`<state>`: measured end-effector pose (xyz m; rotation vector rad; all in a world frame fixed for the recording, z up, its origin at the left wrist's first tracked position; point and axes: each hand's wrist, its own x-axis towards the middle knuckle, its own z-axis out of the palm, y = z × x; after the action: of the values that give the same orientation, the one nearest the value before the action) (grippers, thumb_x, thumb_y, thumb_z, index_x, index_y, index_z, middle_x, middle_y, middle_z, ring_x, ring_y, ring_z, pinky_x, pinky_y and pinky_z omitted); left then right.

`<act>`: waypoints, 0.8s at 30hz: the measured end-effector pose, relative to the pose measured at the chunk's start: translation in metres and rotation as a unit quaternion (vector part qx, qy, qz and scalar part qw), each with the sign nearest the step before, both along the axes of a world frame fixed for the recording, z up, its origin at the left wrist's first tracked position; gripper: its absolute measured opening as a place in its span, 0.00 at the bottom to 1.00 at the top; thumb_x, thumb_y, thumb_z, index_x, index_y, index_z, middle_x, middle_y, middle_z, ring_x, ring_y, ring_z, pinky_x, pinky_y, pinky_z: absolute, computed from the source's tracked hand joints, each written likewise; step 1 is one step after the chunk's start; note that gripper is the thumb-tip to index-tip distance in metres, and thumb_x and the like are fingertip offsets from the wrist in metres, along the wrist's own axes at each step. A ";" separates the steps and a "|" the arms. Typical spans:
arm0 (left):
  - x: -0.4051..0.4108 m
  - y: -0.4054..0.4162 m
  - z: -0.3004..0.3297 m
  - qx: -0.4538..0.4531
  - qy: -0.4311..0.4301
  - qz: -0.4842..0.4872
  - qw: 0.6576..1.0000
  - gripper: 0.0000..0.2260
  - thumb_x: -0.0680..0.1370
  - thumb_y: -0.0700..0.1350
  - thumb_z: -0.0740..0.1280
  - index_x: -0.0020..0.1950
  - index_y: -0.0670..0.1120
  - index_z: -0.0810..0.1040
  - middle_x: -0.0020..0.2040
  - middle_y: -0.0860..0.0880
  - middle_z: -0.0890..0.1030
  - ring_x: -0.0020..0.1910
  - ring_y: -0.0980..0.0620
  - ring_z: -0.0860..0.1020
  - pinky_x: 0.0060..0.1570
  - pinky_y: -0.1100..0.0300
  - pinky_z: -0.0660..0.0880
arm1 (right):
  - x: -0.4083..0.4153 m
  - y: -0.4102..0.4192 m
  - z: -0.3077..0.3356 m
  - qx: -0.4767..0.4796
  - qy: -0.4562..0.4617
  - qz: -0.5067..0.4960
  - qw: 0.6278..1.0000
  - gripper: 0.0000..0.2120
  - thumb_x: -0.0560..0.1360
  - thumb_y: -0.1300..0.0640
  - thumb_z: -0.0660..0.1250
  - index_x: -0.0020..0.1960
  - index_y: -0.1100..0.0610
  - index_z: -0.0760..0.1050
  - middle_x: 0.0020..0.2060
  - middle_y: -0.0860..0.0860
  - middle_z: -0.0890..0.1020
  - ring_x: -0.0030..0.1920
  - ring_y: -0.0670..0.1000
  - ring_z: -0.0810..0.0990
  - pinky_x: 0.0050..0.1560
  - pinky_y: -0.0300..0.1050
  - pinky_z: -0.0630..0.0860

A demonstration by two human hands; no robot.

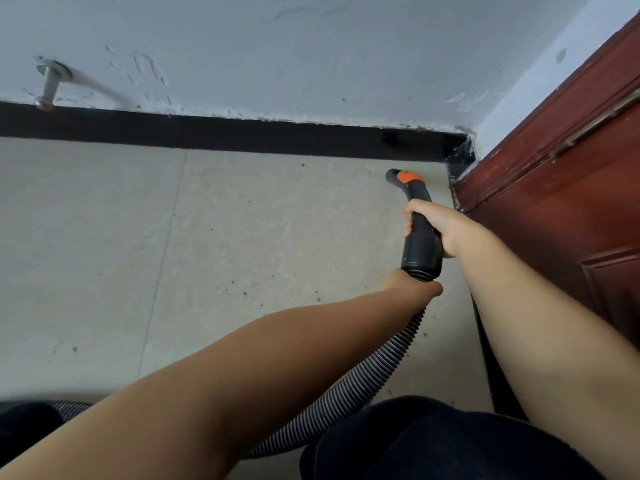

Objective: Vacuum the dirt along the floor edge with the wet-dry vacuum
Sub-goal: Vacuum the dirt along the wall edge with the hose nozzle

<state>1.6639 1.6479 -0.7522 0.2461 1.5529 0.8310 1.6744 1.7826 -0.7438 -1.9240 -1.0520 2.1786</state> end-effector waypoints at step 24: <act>-0.008 0.010 -0.008 0.013 0.011 -0.015 1.000 0.09 0.73 0.40 0.68 0.50 0.42 0.71 0.36 0.47 0.72 0.38 0.46 0.73 0.42 0.56 0.73 | 0.001 0.016 -0.016 0.008 -0.003 -0.055 0.998 0.09 0.71 0.61 0.67 0.47 0.58 0.68 0.26 0.52 0.74 0.24 0.49 0.73 0.29 0.40 0.75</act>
<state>1.6557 1.6578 -0.7600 0.2974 1.5567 0.8275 1.6754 1.7991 -0.7593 -1.9345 -0.9379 2.1000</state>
